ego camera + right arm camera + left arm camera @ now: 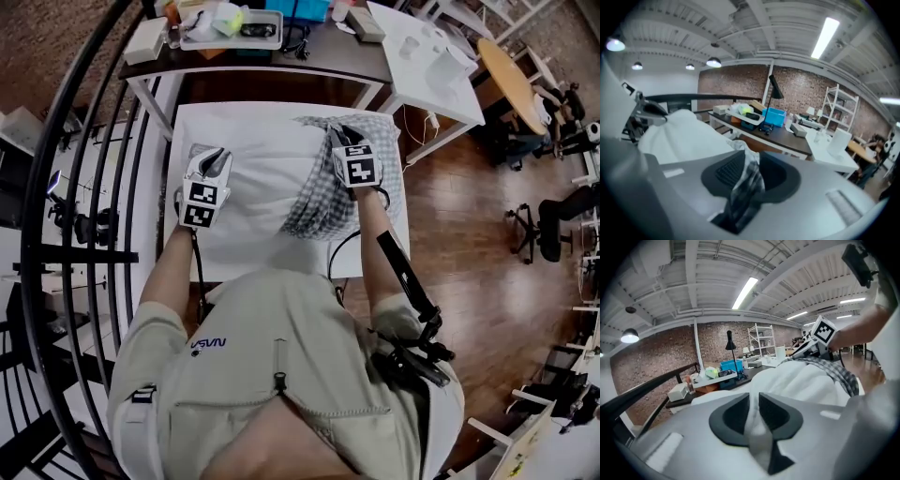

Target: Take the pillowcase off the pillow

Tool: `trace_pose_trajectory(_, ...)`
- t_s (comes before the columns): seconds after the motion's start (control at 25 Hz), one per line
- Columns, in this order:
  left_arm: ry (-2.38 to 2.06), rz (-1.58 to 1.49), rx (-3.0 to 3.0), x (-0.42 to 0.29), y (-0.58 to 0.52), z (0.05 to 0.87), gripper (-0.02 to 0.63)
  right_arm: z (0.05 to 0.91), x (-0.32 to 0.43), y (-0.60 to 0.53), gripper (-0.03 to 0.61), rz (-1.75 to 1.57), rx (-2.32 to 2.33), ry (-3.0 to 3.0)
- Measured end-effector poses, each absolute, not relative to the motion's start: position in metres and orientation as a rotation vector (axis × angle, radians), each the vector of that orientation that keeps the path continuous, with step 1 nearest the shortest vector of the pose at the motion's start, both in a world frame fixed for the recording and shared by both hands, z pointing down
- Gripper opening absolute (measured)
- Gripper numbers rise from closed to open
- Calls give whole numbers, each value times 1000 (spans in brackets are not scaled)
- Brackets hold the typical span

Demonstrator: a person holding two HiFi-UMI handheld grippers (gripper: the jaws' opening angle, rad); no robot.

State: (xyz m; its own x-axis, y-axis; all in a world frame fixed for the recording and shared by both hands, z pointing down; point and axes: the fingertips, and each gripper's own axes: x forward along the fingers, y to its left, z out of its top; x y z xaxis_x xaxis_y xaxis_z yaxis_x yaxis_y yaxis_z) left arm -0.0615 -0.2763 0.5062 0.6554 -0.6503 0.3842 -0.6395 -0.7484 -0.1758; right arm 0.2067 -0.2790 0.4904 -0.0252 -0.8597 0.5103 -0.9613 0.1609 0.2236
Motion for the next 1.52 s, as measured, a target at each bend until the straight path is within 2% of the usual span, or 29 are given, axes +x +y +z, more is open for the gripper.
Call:
trace_pose_trajectory(0.04,1098,-656,-2808,-58,-278,497,82,480,203,-275,100,263,1742,-1966)
trace_pose_trajectory(0.32,890,-531,-2863,-31,-208,449,193,434,159,-199,101,225,1809,-2162)
trace_pose_trajectory(0.56,638,-797,-2927,-14,-130,518,286,479,106,-112,154,333,1718,-2141)
trace_pose_trajectory(0.76,568,-1010,-2846,-13,-120,575,293,543,69,-74,182,484,1576,-2082)
trace_pose_trajectory(0.88,613,-1049,-2786,-11,-132,589,240,578,58,-86,187,505,1532,-2024)
trace_pose_trajectory(1.0,668,-1064,-2782,-10,-139,590,121,596,63,-107,181,433,1536,-1917)
trace_pose_trajectory(1.08,690,-1022,-2802,-7,-140,576,50,591,70,-114,115,380,1546,-1876)
trace_pose_trajectory(1.12,705,-985,-2818,-7,-142,565,35,583,74,-115,78,356,1563,-1872)
trace_pose_trajectory(1.2,746,-896,-2856,-7,-150,539,28,561,83,-116,29,299,1615,-1871)
trace_pose_trajectory(1.52,870,-595,-2927,-19,-199,448,20,491,156,-111,17,68,1832,-1650)
